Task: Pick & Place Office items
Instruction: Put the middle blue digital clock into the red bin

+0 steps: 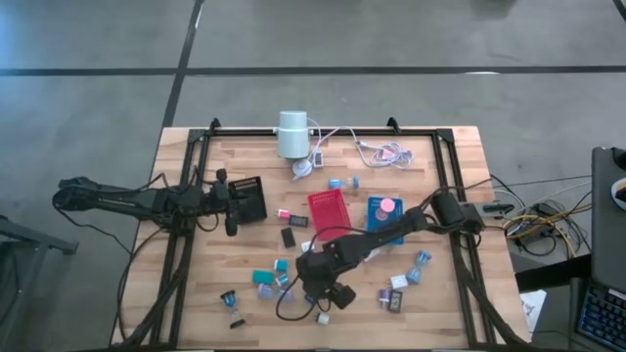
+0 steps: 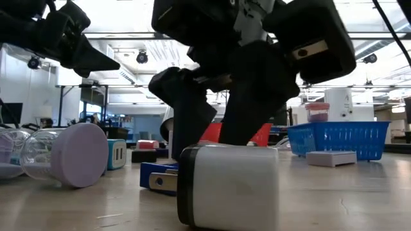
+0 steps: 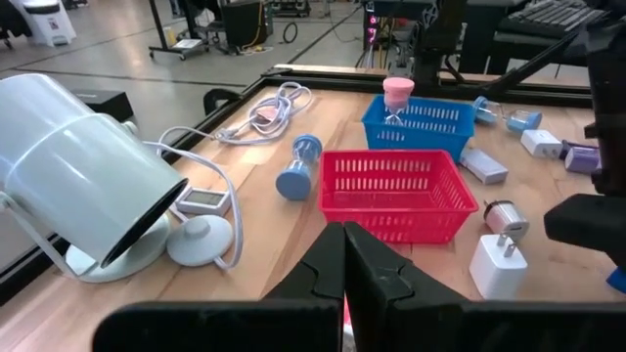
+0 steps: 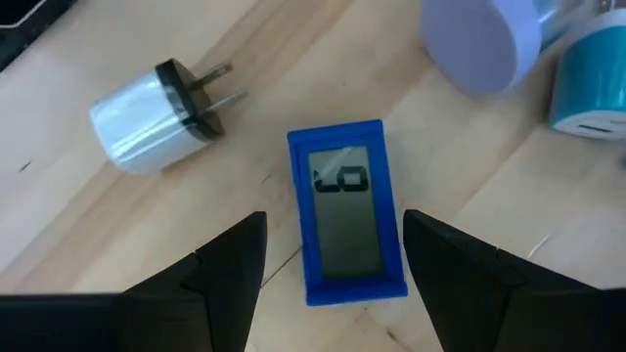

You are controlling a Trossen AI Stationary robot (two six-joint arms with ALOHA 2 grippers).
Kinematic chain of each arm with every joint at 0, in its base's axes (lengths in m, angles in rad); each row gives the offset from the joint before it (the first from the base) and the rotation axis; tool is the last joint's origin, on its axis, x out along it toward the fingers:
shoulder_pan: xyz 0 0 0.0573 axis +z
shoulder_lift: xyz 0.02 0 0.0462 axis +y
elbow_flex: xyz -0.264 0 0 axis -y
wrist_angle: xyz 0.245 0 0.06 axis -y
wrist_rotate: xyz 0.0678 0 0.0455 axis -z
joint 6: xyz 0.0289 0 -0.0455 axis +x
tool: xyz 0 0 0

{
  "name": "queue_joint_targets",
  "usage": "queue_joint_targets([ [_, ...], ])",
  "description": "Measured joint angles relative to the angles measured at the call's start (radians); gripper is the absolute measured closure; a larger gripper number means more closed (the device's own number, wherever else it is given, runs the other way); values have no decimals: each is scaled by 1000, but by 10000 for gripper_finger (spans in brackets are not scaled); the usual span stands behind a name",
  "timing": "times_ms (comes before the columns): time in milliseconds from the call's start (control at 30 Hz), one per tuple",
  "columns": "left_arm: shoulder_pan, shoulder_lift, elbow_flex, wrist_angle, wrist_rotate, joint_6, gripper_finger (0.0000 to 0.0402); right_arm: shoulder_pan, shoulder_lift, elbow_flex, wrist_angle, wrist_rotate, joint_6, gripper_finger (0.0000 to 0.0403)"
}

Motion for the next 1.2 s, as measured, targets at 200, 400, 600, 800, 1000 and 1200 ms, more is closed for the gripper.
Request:
queue_joint_targets([
  [200, 0, 0, 0, -4, 0, 0, 396, -9, 30, -1, 0, -12, -7, 175],
  [400, 0, 0, 0, -4, 0, 0, 396, -16, 40, 0, 3, -24, 14, 193],
  [600, 0, 1, 0, -4, 0, 0, 396, -20, 41, 3, -20, -31, 23, 262],
  [800, 0, 1, 0, 3, 0, 0, 396, -30, 17, 5, -39, -34, 52, 262],
  [1000, 0, 1, 0, -2, 0, -3, 396, -38, -105, 5, -15, -48, 99, 262],
  [1200, 0, 0, -11, -5, 0, -3, 396, -45, -304, -61, 139, -111, 114, 262],
])
